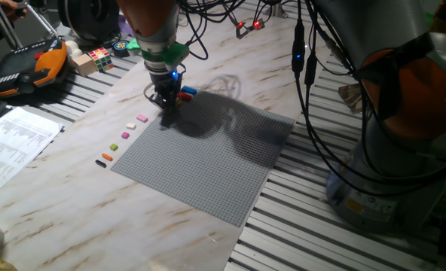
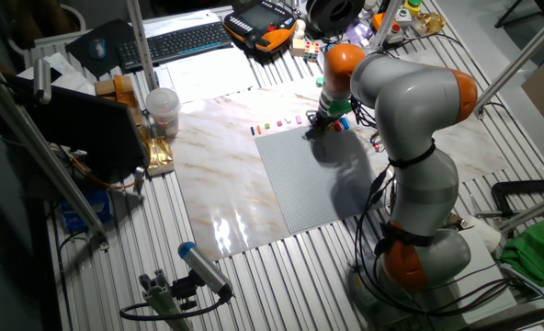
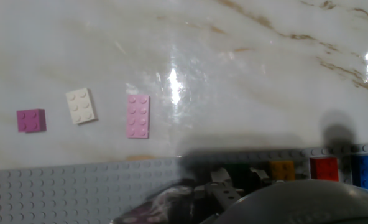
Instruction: Build with small Lego blocks
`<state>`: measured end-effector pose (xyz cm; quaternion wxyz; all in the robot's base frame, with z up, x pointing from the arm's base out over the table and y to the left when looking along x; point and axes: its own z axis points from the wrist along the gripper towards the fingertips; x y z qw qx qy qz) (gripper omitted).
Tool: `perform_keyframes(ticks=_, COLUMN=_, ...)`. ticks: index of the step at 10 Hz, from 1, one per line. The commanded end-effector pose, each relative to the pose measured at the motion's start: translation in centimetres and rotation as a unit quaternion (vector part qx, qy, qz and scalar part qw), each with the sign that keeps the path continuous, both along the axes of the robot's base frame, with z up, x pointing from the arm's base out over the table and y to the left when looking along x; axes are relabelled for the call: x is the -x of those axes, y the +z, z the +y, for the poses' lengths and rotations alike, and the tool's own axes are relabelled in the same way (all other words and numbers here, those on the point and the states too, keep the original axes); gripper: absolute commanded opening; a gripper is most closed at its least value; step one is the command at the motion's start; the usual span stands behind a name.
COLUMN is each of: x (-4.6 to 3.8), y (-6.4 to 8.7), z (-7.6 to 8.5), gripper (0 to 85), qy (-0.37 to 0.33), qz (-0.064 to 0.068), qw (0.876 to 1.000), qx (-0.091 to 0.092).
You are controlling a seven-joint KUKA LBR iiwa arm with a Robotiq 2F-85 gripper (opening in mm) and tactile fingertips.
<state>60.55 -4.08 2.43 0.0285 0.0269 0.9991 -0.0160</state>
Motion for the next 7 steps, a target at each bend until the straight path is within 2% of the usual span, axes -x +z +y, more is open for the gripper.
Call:
perform_keyframes(ticks=1, x=0.02, y=-0.02, z=-0.03, gripper=0.7, qy=0.0, qz=0.0, qw=1.0, qx=0.0)
perform_keyframes(ticks=7, x=0.18, y=-0.1, z=-0.06, gripper=0.7, qy=-0.001, qz=0.0, qw=1.0, qx=0.0)
